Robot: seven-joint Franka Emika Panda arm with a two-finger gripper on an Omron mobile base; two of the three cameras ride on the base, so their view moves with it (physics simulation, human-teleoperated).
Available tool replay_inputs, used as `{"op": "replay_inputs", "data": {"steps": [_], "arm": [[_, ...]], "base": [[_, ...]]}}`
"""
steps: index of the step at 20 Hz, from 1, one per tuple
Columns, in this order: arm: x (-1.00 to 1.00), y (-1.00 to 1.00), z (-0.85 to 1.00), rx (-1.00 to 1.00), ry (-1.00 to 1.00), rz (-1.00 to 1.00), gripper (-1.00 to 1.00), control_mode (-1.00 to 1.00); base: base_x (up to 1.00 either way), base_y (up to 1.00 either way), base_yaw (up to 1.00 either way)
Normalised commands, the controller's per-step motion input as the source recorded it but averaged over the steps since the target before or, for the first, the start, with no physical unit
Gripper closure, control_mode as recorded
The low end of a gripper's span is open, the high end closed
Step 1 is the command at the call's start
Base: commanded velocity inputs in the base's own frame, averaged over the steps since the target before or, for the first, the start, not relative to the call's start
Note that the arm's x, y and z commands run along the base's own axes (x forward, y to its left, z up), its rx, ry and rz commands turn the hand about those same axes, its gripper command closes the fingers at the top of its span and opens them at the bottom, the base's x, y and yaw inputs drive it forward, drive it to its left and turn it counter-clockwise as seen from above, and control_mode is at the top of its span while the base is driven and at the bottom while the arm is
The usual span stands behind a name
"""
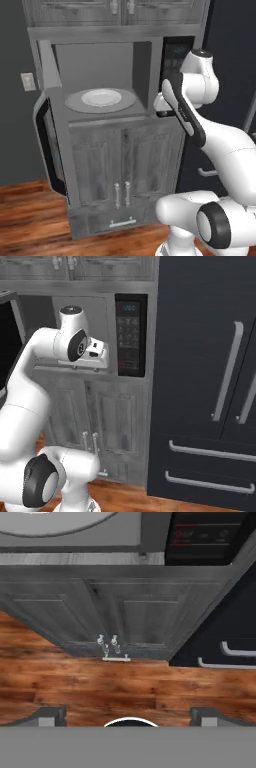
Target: Pick the hot dog from the counter and place it in the microwave.
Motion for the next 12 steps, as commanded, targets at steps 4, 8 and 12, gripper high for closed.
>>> {"op": "replay_inputs", "data": {"steps": [4,8,12], "arm": [[0.0,0.0,0.0,0.0,0.0,0.0,-1.0,1.0],[0.0,0.0,0.0,0.0,0.0,0.0,-1.0,1.0],[0.0,0.0,0.0,0.0,0.0,0.0,-1.0,1.0]], "base": [[0.0,0.01,-0.48],[0.0,0.0,-0.6],[0.0,0.0,-0.71]]}}
